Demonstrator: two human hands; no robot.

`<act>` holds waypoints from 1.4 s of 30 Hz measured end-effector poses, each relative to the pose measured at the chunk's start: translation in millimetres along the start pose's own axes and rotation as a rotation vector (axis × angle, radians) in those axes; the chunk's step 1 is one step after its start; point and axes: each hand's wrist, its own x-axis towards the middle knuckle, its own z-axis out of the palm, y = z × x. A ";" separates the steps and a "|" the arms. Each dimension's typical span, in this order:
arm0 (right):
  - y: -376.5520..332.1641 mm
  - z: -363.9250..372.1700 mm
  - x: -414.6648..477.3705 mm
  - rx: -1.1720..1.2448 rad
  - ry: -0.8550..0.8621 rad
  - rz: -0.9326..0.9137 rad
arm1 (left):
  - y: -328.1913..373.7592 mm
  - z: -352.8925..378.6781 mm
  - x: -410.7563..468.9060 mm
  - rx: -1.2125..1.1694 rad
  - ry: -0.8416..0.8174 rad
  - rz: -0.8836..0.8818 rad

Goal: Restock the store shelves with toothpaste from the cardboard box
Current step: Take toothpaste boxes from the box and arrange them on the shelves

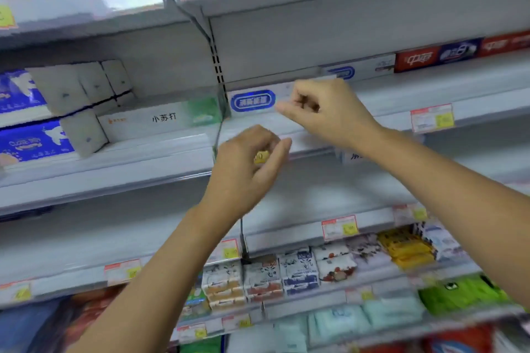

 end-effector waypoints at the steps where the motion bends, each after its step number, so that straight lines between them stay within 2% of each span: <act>1: 9.4 -8.2 -21.6 -0.007 -0.024 0.024 | 6.1 17.6 -13.5 -0.026 -0.049 -0.006; 3: 30.8 -25.4 -66.9 -0.036 -0.121 0.090 | 16.1 55.9 -42.0 -0.105 -0.149 -0.062; 8: 108.2 -57.3 -192.1 -0.083 -0.365 0.308 | 35.6 165.6 -123.8 -0.223 -0.405 -0.325; 14: 211.9 -71.1 -357.6 -0.058 -0.552 0.681 | 67.7 299.1 -231.9 -0.364 -0.691 -0.761; 17: 257.6 -69.9 -452.7 -0.018 -0.637 0.906 | 80.6 356.5 -286.2 -0.327 -0.855 -0.923; 20: 298.1 -59.6 -543.1 -0.043 -0.730 1.109 | 87.8 406.3 -337.7 -0.272 -0.876 -1.104; 24: 326.2 -30.8 -640.8 -0.088 -0.897 1.286 | 78.3 464.3 -414.7 -0.148 -0.968 -1.281; 28: 350.4 8.3 -728.5 -0.042 -0.965 1.448 | 64.2 509.0 -497.7 -0.082 -1.029 -1.521; 31: 365.4 35.2 -776.7 -0.004 -1.000 1.527 | 53.7 536.9 -548.0 -0.012 -1.076 -1.640; 33: 379.4 50.2 -797.4 -0.007 -1.011 1.520 | 46.1 554.5 -573.4 0.000 -1.081 -1.710; 37: 413.4 78.3 -818.3 -0.063 -1.104 1.331 | 27.7 587.8 -616.0 0.068 -1.033 -1.811; 39: 426.6 94.1 -816.7 -0.163 -1.210 1.128 | 23.5 598.5 -627.7 0.184 -0.961 -1.809; 42: 434.9 123.7 -806.2 -0.426 -1.161 0.764 | 24.2 609.7 -632.9 0.356 -0.896 -1.645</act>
